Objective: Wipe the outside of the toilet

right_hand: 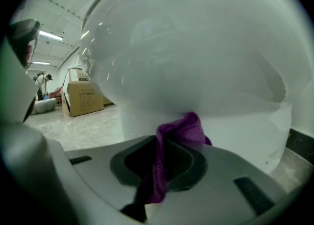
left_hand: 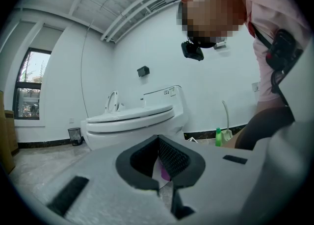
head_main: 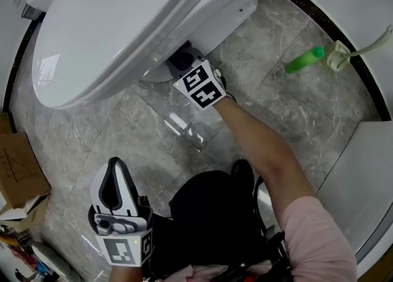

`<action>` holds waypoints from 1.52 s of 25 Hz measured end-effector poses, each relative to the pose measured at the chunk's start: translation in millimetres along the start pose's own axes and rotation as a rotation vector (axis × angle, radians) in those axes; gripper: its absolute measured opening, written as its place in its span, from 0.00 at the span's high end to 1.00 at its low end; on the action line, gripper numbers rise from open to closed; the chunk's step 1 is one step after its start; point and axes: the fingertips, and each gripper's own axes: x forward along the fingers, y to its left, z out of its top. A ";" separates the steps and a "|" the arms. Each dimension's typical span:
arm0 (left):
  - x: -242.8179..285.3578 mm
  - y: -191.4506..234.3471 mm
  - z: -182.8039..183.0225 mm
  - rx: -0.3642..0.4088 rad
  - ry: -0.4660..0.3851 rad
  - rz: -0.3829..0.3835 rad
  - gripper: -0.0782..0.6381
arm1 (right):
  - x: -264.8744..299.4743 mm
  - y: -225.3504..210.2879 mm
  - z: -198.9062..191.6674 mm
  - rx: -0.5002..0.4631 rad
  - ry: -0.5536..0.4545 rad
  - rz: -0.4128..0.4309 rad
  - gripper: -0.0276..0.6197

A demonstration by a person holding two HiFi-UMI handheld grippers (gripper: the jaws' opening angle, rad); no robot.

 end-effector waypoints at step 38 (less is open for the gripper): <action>-22.6 18.8 1.8 -0.006 -0.019 0.062 0.88 | 0.7 159.4 15.1 -0.119 -0.047 0.416 0.87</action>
